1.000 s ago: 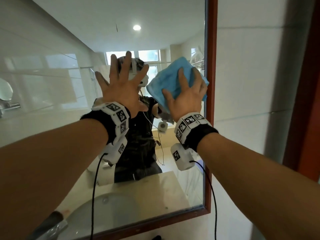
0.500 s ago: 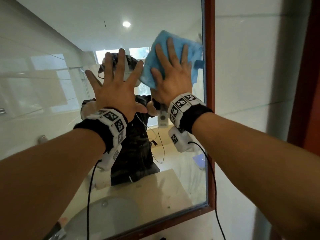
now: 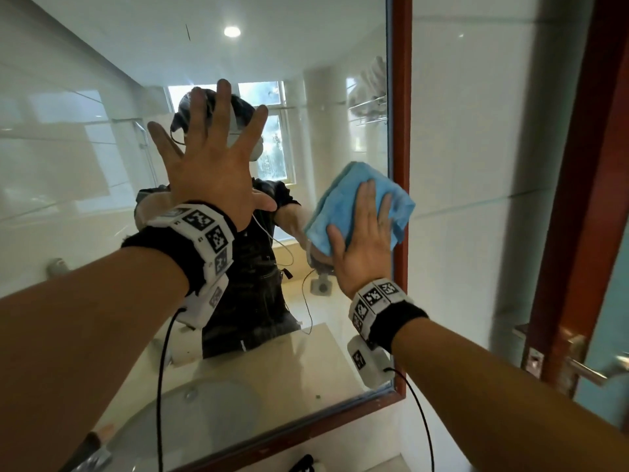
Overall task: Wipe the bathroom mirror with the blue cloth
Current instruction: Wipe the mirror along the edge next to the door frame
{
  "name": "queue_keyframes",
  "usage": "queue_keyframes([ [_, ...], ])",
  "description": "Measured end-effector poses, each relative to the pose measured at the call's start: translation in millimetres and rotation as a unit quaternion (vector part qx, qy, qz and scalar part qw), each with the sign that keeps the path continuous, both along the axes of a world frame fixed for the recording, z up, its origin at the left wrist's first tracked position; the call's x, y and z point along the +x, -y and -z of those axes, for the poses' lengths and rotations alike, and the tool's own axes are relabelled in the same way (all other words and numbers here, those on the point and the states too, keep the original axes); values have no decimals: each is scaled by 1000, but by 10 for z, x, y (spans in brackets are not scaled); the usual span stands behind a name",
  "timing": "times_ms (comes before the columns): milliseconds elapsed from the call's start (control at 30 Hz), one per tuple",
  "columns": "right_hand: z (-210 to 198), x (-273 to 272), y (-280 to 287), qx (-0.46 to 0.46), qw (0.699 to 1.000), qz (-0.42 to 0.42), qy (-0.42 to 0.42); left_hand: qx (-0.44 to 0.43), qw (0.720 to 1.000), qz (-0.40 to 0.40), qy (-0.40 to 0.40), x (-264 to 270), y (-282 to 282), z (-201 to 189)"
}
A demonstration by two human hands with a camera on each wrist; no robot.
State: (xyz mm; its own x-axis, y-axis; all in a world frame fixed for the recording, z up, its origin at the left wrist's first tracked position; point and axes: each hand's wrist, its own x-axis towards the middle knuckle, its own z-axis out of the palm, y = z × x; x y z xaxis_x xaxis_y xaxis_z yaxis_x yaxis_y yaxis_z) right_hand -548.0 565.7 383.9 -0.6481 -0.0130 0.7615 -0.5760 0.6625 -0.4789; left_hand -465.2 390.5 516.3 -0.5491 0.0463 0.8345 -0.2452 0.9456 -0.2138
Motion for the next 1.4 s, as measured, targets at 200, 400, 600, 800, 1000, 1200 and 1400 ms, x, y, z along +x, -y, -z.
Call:
queue_keyframes([
  [200,106,-21,71,-8,1000,20,-16,3,1000,17,0,30,-3,14],
  [400,-257,-53,68,7,999,6,-53,3,1000,17,-1,16,7,28],
  [600,-1134,-109,102,24,993,2,-119,6,1000,8,6,34,-16,23],
  [800,-1394,-102,53,45,988,12,-149,1,1000,4,13,53,-23,34],
  [1000,-901,-124,50,23,992,33,-117,10,1000,6,6,25,-44,59],
  [1200,-35,-28,37,55,996,47,-50,15,999,30,5,42,-46,74],
  [1400,446,2,7,58,998,26,-25,3,999,52,-13,3,-18,112],
])
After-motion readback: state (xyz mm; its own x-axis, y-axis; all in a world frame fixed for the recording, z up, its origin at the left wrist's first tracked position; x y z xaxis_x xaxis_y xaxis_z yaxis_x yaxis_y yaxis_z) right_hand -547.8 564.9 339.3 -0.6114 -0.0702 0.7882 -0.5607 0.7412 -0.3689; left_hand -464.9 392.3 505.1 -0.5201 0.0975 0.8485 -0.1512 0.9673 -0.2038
